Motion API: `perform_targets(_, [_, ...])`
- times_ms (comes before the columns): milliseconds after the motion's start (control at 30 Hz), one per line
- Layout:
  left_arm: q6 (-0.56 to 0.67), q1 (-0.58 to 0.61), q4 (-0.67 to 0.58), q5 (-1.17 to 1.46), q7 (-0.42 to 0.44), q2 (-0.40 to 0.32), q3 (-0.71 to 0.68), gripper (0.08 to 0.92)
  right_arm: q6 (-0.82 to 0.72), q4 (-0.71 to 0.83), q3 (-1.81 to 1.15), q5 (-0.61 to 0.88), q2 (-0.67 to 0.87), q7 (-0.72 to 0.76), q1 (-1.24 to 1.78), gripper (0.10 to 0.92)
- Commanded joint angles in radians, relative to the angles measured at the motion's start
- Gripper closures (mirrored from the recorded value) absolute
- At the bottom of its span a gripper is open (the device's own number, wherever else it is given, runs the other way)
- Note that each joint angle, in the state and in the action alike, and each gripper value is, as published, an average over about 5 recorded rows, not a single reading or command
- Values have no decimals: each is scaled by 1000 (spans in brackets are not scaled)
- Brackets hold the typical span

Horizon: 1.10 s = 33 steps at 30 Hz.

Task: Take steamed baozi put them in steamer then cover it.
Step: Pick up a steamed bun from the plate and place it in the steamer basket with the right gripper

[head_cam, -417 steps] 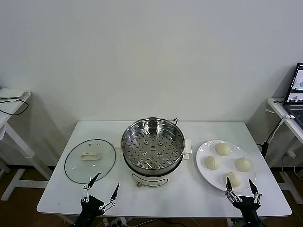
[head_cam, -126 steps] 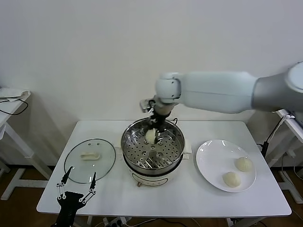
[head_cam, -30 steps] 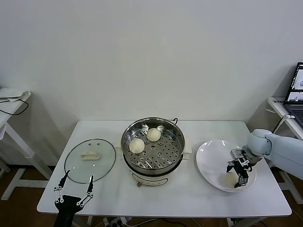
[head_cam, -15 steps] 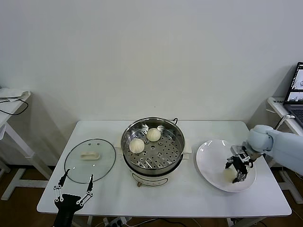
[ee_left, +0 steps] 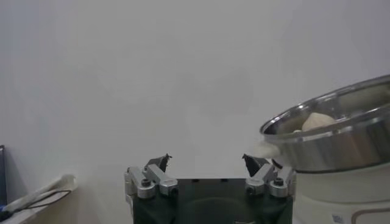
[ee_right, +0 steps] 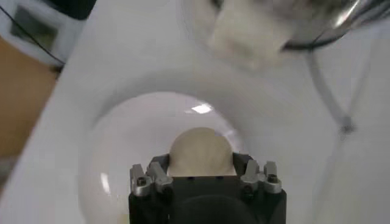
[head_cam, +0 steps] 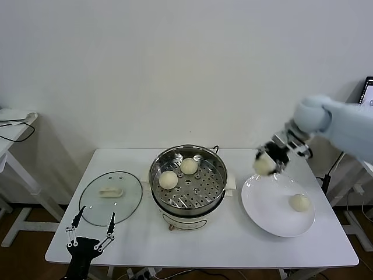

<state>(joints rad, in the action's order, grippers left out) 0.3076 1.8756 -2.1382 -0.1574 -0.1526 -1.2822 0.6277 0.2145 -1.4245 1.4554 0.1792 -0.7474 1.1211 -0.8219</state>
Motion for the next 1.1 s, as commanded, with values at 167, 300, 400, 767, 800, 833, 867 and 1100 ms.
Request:
perform_targets(167, [-1,-5,-7,1,-1,0,0,177,249,-165,3,-84,-269,-46,-142,338])
perform_targets(300, [-1,-4,-6,2,-3,-2,2,177,266,-196,-8,-162,-303,-79,-46,344])
perform_targets(400, [-1,-5,-5,4,-4,-3,3,177,293,-187,-16,-230,-331,-100,17,347])
perform_targets(767, [2,-6,5,4,-8,-7,4,177,384,-139,-36,-371,-403,-183,152,355])
perform_targets(800, [2,-6,5,4,-8,-7,3,177,394,-135,-39,-380,-409,-186,160,355])
perform_targets(833, [2,-6,4,4,-8,-7,3,177,401,-133,-40,-386,-414,-189,165,355])
perform_targets(867, [2,-6,4,4,-8,-8,3,177,406,-133,-40,-390,-417,-191,170,355])
perform_targets(1100, [7,-4,6,7,-9,-3,8,177,425,-124,-35,-407,-422,-181,188,361])
